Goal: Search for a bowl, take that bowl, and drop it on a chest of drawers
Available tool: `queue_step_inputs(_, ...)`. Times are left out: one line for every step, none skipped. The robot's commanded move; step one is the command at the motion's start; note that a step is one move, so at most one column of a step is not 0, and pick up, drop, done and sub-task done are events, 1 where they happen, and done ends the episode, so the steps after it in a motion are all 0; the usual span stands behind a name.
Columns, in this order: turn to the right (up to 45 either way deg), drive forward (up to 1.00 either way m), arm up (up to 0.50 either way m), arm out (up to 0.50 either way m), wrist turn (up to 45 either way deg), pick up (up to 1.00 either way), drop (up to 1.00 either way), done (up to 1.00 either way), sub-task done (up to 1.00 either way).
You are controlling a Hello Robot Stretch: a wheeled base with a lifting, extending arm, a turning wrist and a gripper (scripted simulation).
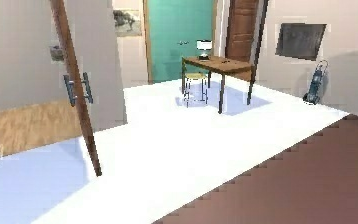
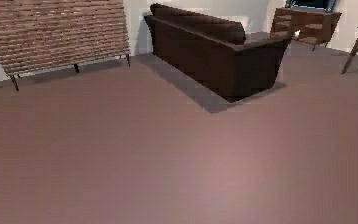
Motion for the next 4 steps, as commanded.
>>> queue_step_inputs(45.0,0.00,0.00,0.00,0.0,0.00,0.00,0.00,0.00)
queue_step_inputs(42.0,0.00,0.00,0.00,0.0,0.00,0.00,0.00,0.00)
queue_step_inputs(0.0,0.25,0.00,0.00,0.0,0.00,0.00,0.00,0.00)
queue_step_inputs(45.0,0.00,0.00,0.00,0.0,0.00,0.00,0.00,0.00)
